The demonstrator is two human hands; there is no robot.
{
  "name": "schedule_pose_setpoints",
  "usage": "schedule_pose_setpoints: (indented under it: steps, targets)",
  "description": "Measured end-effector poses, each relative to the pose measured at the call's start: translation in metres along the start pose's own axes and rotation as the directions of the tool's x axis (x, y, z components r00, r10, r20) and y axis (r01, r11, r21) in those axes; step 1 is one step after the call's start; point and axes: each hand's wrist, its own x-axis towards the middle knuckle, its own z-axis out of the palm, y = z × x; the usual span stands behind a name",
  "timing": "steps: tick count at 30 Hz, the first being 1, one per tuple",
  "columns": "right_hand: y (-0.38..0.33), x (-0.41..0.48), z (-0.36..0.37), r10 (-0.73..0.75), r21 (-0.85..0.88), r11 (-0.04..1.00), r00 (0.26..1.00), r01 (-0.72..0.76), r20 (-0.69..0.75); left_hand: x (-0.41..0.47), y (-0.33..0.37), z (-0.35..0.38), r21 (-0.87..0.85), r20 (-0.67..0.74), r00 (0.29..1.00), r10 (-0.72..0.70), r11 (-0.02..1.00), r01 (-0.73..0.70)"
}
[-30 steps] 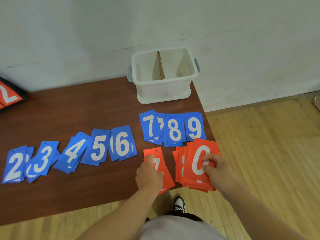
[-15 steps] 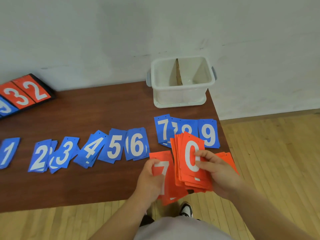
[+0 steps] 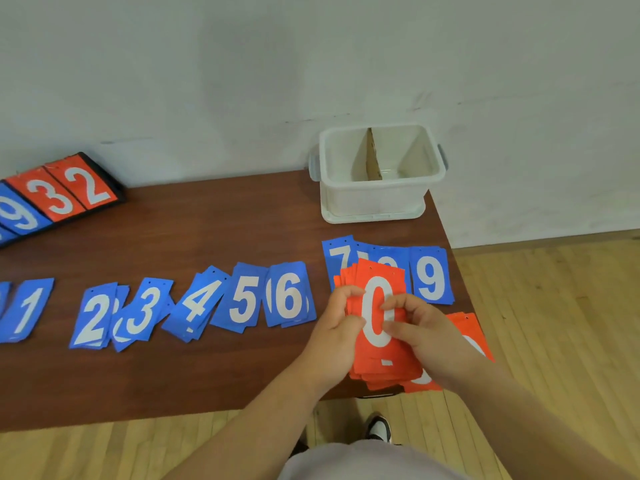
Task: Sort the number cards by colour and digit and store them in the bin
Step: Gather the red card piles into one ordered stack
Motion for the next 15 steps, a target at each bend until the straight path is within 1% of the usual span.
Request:
schedule_pose_setpoints:
  steps: [2,3,5,6,7,8,10,13,15]
  targets:
    - [0.006,0.000,-0.010,-0.009,-0.037,0.999,0.997,0.006,-0.073,0.005,-0.005,0.007,0.054,0.014,1.000,0.009,0.998,-0.010]
    - [0.011,0.000,-0.016,0.003,-0.024,1.000,0.992,-0.006,-0.129,0.008,-0.008,0.011,0.081,0.008,1.000,0.006,0.997,-0.007]
    - [0.026,0.000,-0.032,0.084,0.117,0.992,0.963,-0.056,-0.255,0.019,-0.022,0.023,0.172,-0.035,0.999,-0.025,0.985,0.031]
    - [0.033,-0.003,-0.041,0.132,0.183,0.980,0.942,-0.078,-0.307,0.025,-0.032,0.028,0.257,-0.064,0.996,-0.057,0.964,0.072]
    - [0.041,-0.006,-0.051,0.151,0.204,0.976,0.919,-0.080,-0.363,0.031,-0.043,0.034,0.351,-0.092,0.991,-0.095,0.929,0.122]
    - [0.048,-0.010,-0.062,0.156,0.190,0.978,0.896,-0.082,-0.416,0.037,-0.053,0.041,0.432,-0.116,0.985,-0.130,0.886,0.168]
    - [0.058,-0.022,-0.081,0.175,0.194,0.977,0.856,-0.089,-0.486,0.047,-0.071,0.056,0.550,-0.135,0.975,-0.176,0.805,0.222]
    - [0.074,-0.036,-0.105,0.205,0.198,0.974,0.815,-0.113,-0.543,0.059,-0.084,0.088,0.650,-0.173,0.965,-0.198,0.713,0.263]
    - [0.085,-0.044,-0.113,0.221,0.194,0.972,0.802,-0.134,-0.555,0.063,-0.089,0.107,0.688,-0.222,0.951,-0.216,0.656,0.310]
